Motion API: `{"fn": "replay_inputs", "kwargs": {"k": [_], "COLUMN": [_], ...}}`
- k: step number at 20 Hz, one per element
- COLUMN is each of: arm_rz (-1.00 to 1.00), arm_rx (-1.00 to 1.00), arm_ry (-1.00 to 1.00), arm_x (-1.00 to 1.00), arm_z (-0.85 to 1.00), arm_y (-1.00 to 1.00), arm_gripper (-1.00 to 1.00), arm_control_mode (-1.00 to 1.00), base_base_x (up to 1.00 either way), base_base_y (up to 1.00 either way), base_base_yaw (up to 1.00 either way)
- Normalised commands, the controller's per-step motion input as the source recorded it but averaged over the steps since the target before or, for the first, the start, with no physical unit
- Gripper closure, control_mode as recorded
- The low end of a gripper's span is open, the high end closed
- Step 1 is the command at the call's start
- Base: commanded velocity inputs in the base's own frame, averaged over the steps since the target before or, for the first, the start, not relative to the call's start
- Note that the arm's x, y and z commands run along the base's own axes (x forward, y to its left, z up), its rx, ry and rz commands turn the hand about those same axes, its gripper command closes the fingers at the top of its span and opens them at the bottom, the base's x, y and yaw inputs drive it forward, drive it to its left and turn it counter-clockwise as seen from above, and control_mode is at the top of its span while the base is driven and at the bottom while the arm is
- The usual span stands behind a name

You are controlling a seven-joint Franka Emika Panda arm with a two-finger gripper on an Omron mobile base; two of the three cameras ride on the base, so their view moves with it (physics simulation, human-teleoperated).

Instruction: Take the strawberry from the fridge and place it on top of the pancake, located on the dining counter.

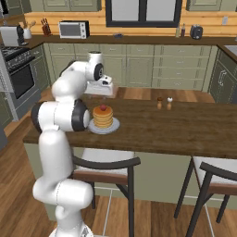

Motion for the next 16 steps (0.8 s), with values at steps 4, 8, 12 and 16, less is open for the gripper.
{"fn": "replay_inputs", "kwargs": {"k": [4, 8, 12, 16], "arm_rz": [-0.05, -0.05, -0.08, -0.09], "arm_rx": [0.0, 0.0, 0.0, 0.0], "arm_ry": [-0.02, -0.07, -0.12, -0.11], "arm_x": [-1.0, -1.0, -1.0, -1.0], "arm_z": [0.28, 0.1, 0.01, 0.0], "arm_y": [0.2, 0.31, 0.48, 0.41], "arm_gripper": [-1.0, -1.0, -1.0, -1.0], "arm_control_mode": [-1.0, -1.0, -1.0, -1.0], "base_base_x": [0.0, 0.0, 0.0, 0.0], "base_base_y": [0.0, 0.0, 0.0, 0.0], "base_base_yaw": [0.0, 0.0, 0.0, 0.0]}}
